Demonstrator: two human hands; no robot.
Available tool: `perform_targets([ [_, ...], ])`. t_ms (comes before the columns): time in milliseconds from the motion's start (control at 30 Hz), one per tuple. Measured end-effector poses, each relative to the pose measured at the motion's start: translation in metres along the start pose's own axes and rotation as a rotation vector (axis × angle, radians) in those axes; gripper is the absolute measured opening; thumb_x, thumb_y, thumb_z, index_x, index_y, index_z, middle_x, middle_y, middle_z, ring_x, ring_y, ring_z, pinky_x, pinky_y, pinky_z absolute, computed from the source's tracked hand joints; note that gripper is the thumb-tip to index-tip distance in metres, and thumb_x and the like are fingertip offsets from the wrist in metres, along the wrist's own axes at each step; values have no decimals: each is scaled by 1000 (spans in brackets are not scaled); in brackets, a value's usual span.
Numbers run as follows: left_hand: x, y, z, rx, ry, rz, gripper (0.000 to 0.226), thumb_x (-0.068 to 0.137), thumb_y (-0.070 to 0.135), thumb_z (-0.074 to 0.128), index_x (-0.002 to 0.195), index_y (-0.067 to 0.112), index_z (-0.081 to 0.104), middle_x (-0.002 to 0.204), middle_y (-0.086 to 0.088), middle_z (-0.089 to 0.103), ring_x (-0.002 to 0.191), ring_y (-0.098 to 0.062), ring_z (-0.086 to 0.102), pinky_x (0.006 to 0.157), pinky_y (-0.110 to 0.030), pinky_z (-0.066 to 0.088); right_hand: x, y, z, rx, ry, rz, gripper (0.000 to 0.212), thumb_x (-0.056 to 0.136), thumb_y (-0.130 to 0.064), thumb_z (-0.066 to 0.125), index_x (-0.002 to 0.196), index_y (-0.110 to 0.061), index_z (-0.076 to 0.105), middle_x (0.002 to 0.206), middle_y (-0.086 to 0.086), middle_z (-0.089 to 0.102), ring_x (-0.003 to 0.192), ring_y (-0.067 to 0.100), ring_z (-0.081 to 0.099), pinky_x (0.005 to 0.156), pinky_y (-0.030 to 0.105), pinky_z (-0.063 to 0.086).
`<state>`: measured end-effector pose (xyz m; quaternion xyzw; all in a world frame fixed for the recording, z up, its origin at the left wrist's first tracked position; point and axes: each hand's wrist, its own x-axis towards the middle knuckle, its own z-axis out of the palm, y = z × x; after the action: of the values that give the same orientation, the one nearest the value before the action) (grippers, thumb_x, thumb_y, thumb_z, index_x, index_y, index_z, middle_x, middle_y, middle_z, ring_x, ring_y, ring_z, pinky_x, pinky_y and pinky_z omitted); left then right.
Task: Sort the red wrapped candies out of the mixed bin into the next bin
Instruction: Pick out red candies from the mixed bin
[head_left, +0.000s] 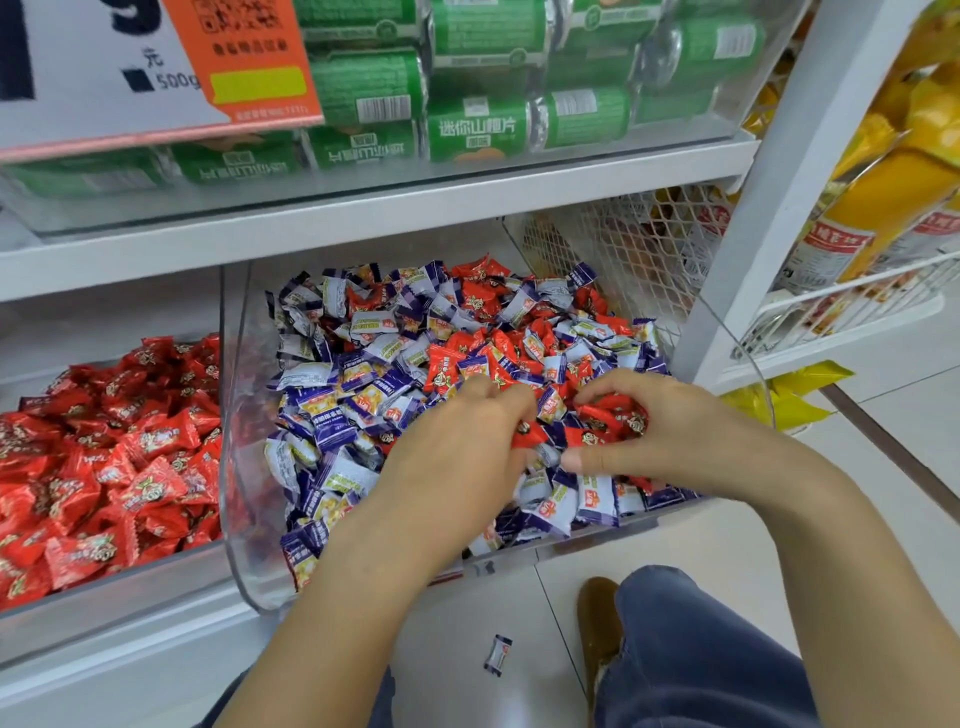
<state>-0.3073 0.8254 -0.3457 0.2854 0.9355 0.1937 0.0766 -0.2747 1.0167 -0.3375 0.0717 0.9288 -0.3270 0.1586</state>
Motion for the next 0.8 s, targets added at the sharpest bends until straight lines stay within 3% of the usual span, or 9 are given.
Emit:
perform_targets([
  [100,2,-10,-12,-143,161,-51,15,89,22,62,99,29,52,94,10,46,76,0,45,62,-10,33,1,0,8,-80,28,-46,57,68,-58,72,119,-48,50,115,-11,48,102,5,48,79,17,36],
  [267,12,-18,-26,-178,323,-125,19,89,16,61,104,26,55,90,7,44,73,5,38,59,-6,31,3,1,12,-47,141,-96,23,75,-41,76,93,-44,61,100,-11,61,81,-2,55,62,4,36],
  [367,18,-15,-24,-137,351,-148,20,90,14,59,108,23,55,93,4,43,69,-6,38,57,-23,25,2,4,8,-52,266,-103,16,77,-35,75,90,-37,66,93,-9,65,78,5,56,61,5,36],
  [467,21,-10,-26,-79,442,-176,21,91,11,55,109,21,54,104,-2,48,73,-19,46,65,-26,30,0,6,1,-5,413,-111,13,76,-35,75,84,-37,65,85,-10,63,74,4,55,61,7,37],
  [567,21,-6,-31,-4,549,-200,25,91,8,53,113,19,53,116,-8,50,81,-33,54,66,-32,35,-2,8,-5,38,519,-114,12,78,-36,74,87,-33,68,86,-6,66,79,10,58,65,21,40],
  [700,28,1,-24,13,477,-162,21,92,17,53,113,22,51,113,-5,51,77,-29,53,62,-35,39,-1,7,-11,48,620,-101,13,82,-34,70,94,-31,68,89,-2,63,78,12,52,60,19,31],
  [800,33,3,-8,144,330,-111,20,94,30,48,114,26,48,111,1,52,86,-27,59,60,-35,45,-1,5,-12,79,627,-97,13,83,-35,69,95,-31,68,84,-5,64,76,11,55,59,21,37],
])
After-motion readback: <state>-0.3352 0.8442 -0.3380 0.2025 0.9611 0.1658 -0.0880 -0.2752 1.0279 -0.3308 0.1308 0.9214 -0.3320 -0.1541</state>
